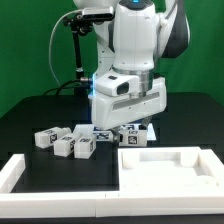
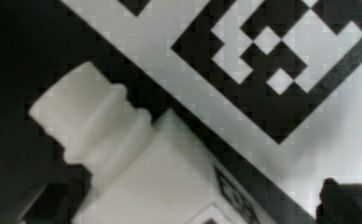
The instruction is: Assemble one leg
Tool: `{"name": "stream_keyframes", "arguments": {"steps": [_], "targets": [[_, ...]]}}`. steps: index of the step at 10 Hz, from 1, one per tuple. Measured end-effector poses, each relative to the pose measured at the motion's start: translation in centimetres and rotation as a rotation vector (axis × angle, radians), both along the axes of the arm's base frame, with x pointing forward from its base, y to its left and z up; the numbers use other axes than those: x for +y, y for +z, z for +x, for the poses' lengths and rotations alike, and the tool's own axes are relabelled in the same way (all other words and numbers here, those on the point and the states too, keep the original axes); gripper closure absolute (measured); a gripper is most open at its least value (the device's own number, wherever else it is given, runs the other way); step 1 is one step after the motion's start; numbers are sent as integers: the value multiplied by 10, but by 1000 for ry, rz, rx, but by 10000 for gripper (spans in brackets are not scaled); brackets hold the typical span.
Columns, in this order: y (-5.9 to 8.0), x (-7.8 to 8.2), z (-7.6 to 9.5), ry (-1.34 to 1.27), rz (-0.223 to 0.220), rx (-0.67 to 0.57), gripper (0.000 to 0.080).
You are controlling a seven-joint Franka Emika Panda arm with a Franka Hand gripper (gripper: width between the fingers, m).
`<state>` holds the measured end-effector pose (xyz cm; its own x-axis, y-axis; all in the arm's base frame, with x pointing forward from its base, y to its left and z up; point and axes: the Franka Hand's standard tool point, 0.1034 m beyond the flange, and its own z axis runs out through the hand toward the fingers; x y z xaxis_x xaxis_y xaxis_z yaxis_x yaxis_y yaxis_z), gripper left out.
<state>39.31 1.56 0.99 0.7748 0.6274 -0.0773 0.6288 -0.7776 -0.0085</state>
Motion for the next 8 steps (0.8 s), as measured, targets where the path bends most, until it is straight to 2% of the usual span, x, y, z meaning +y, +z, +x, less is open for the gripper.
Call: {"name": "stream_keyframes", "arguments": {"steps": [2, 3, 5, 6, 7, 8], "targets": [[0, 0, 0, 0, 0, 0, 418], [0, 0, 0, 0, 0, 0, 514], [0, 1, 0, -33, -2, -4, 514], [0, 9, -1, -138, -8, -31, 514], [0, 23, -5, -247, -11, -38, 514], [1, 43, -6, -373, -14, -57, 514]]}}
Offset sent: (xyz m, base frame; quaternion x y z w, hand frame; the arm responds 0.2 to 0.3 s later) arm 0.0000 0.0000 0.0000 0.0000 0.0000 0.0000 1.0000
